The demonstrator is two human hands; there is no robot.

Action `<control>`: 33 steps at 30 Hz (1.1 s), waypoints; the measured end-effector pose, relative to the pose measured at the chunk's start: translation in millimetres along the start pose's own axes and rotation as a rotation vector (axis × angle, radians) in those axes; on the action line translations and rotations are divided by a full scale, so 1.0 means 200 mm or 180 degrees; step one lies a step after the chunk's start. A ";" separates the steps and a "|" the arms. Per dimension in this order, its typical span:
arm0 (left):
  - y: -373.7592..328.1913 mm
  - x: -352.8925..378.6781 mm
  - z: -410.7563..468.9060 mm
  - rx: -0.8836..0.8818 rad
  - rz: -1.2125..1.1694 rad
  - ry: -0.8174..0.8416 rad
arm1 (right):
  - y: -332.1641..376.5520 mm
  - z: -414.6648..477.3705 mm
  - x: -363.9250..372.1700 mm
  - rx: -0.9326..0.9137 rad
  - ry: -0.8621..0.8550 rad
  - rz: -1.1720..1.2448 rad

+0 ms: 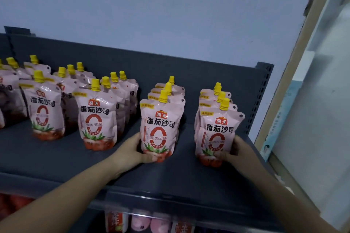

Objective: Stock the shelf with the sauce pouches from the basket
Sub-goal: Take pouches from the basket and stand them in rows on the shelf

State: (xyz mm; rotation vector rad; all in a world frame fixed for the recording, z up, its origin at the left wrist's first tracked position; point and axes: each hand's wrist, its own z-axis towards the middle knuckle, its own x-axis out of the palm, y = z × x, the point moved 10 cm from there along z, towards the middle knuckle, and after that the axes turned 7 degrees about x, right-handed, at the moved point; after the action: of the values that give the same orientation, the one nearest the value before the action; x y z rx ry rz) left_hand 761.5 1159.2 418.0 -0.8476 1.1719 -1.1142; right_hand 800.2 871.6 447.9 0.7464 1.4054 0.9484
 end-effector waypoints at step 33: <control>-0.06 -0.09 0.03 0.0142 0.1045 -0.0391 | -0.03 -0.08 0.04 0.0364 -0.0565 -0.0064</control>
State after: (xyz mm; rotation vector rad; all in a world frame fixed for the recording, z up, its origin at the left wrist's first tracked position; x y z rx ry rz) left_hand 765.0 1172.5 435.5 -0.6512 1.1313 -0.8054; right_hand 785.4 873.3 438.1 0.8785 1.3164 0.7712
